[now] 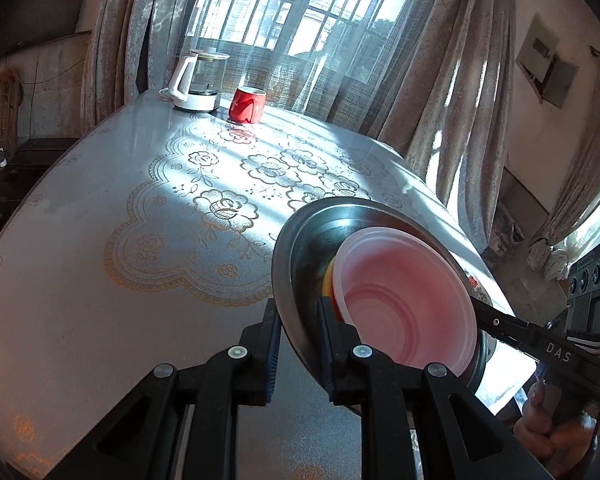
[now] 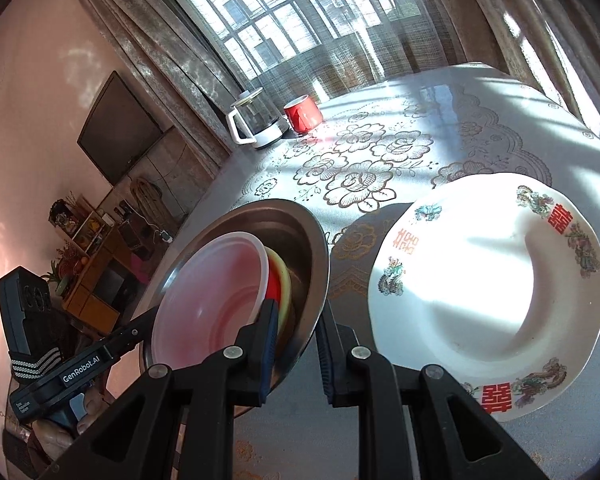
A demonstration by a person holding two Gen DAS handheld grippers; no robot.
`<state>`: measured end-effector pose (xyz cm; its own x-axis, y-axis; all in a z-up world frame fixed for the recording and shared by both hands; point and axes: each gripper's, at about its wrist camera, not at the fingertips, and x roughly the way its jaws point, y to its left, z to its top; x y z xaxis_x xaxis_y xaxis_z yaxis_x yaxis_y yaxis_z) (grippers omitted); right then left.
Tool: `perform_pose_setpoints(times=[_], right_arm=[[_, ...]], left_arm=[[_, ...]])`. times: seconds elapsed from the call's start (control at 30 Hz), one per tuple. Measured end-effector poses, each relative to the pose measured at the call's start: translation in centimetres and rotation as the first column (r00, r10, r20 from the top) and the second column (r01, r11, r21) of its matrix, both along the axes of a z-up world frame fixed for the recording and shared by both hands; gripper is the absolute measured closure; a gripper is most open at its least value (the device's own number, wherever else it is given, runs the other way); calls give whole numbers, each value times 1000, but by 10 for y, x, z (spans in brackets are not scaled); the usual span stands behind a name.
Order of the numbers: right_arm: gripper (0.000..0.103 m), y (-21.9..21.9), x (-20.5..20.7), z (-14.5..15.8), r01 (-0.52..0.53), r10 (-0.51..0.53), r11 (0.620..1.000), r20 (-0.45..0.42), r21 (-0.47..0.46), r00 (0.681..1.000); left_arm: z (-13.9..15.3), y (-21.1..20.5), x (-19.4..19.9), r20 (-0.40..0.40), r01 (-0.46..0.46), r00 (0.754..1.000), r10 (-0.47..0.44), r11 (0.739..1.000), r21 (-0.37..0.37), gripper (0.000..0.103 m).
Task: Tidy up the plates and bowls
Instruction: 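Grasp the rim of the steel basin with both grippers, then lift the steel basin with both grippers and carry it over the plate stack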
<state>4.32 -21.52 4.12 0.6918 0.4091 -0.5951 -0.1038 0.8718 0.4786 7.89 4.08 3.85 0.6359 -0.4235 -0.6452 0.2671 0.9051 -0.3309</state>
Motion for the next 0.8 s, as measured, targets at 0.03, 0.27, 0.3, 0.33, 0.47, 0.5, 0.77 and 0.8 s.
perform_pose_setpoints(times=[0.03, 0.27, 0.3, 0.33, 0.47, 0.5, 0.77, 0.8], right_arm=[[84, -6, -2, 2, 16, -16, 1000, 6, 2, 1000], [84, -49, -15, 12, 126, -126, 992, 34, 15, 991], [84, -55, -16, 13, 141, -142, 990, 36, 17, 989], [84, -62, -18, 14, 159, -159, 987, 38, 15, 986], [84, -85, -23, 14, 224, -225, 974, 38, 20, 974], [84, -90, -24, 13, 241, -241, 970, 36, 20, 970], [84, -128, -25, -7, 330, -330, 944, -10, 18, 944], [84, -131, -24, -11, 336, -335, 942, -19, 18, 942]], left_arm=[[2, -7, 2, 4, 15, 1000, -15, 1000, 1, 85], [11, -58, 15, 7, 114, 994, -114, 993, -11, 84], [12, -66, 17, 5, 127, 992, -127, 992, -11, 84], [12, -73, 19, 4, 140, 990, -139, 990, -10, 84], [13, -102, 26, -2, 190, 982, -190, 982, -8, 84], [12, -109, 28, -7, 199, 980, -199, 980, -7, 84], [-7, -153, 42, -56, 248, 968, -246, 968, 26, 84], [-11, -155, 45, -67, 251, 966, -249, 968, 28, 84]])
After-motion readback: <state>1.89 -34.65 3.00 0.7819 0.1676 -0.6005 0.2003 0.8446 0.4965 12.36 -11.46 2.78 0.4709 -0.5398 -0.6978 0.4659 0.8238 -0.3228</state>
